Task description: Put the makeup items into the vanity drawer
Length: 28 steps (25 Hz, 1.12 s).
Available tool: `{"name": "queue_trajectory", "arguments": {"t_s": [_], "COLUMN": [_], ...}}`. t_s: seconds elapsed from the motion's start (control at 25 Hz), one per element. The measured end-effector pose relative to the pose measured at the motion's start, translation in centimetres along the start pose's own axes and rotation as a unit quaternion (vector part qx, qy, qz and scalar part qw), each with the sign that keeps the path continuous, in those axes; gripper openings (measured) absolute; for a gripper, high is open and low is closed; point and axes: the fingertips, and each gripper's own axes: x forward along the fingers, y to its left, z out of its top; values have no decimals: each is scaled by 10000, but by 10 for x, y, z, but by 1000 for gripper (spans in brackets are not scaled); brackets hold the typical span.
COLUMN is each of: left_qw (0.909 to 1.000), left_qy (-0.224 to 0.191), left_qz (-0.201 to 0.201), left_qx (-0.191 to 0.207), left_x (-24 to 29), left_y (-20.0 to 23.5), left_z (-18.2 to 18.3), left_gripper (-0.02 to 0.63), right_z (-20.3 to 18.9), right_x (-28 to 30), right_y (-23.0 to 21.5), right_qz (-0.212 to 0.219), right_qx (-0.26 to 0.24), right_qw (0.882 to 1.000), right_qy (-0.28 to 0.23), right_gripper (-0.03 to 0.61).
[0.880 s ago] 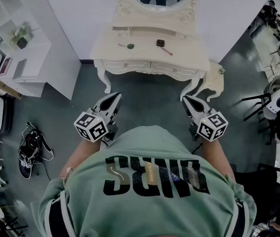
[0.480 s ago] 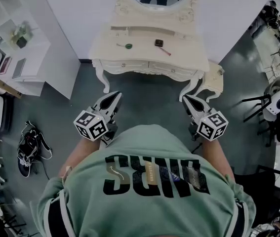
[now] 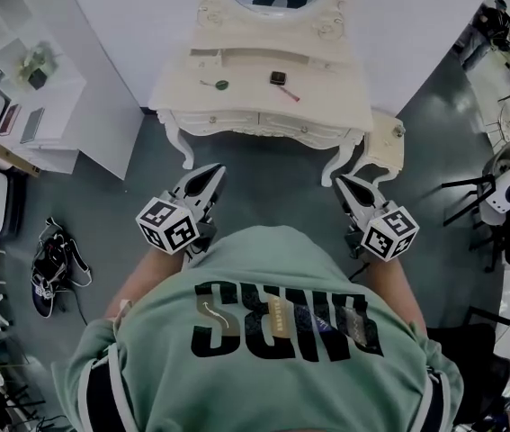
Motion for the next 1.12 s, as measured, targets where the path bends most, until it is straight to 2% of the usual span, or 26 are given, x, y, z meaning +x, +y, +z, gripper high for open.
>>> {"name": "queue_trajectory", "arguments": {"t_s": [0.2, 0.36, 0.48, 0.64, 0.76, 0.92, 1.12], "left_qw": [9999, 9998, 9998, 9989, 9976, 9956, 9942], "left_qy": [117, 191, 186, 255, 307, 429, 519], "left_qz": [-43, -4, -60, -355, -587, -838, -941], "left_qx": [4, 16, -72, -145, -181, 8, 8], "left_x": [31, 42, 57, 85, 108, 132, 160], "left_y": [-8, 16, 49, 102, 151, 212, 270], "left_z": [-4, 1, 7, 19, 42, 84, 116], "left_gripper": [-2, -2, -2, -2, -2, -2, -2], "right_z": [-7, -8, -5, 5, 21, 49, 68], "right_x": [-6, 14, 45, 99, 151, 220, 283], "right_y": [-33, -48, -58, -73, -79, -86, -103], "right_qz": [-27, -43, -85, -275, -400, -465, -587], "right_qx": [94, 205, 217, 196, 176, 60, 160], "right_qw": [9999, 9998, 9997, 9994, 9990, 9989, 9981], "right_qy": [83, 78, 74, 80, 57, -20, 33], "right_gripper": [9, 9, 9, 9, 9, 9, 9]}}
